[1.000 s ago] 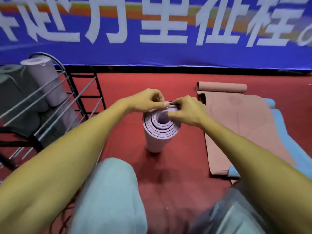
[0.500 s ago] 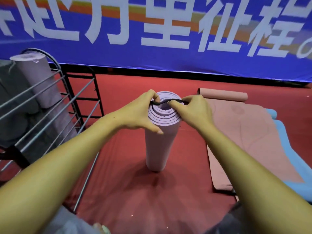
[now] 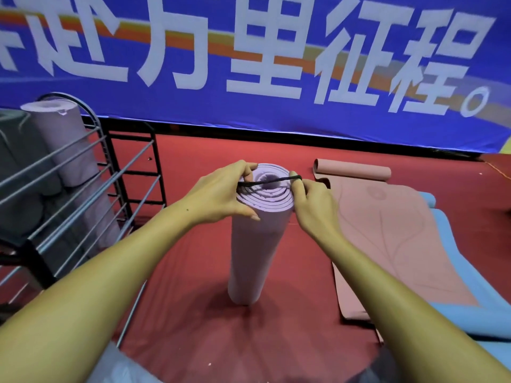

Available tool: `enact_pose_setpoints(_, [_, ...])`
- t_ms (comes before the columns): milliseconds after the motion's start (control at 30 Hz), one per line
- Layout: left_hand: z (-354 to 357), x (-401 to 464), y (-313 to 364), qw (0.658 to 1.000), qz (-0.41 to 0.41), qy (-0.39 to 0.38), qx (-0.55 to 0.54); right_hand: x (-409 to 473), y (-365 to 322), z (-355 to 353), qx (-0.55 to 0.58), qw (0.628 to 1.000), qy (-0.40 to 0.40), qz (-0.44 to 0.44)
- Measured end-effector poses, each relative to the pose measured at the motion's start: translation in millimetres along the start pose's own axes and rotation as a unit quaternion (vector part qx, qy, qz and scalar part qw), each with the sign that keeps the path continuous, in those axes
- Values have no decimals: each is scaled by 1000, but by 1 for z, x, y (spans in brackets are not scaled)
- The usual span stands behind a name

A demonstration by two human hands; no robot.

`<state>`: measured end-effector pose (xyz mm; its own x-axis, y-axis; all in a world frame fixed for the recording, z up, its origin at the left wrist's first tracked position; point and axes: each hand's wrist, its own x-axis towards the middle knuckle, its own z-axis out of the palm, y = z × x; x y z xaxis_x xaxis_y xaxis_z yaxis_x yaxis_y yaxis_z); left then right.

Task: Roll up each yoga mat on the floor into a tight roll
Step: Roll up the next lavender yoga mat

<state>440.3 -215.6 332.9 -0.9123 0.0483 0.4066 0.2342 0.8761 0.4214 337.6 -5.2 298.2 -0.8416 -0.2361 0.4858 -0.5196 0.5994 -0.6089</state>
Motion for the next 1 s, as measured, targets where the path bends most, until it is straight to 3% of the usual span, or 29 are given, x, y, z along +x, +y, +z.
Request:
enact_pose_setpoints(133, [12,10,-20,999,11,46,-19,3,8,10,-27,999,-1,-35])
enact_pose_setpoints(400, [46,8,-33,987,-27,151,-47,4,22,14,63,996,-19,-68])
enact_pose_setpoints(533, [66,1,-32,976,-78,186,79,-8,21,21,74,989,-44,-122])
enact_pose_setpoints(667, [83,-1,-32,977,-101,158,102,-9,32,29,77,988,-69,-111])
enact_pose_setpoints(800, [92,-5,-53,985,-79,44,144,-4,45,28,30,990,-120,-71])
enact_pose_setpoints(1000, [90,5,-86,991,-123,-15,48,39,57,33,-63,966,-242,-67])
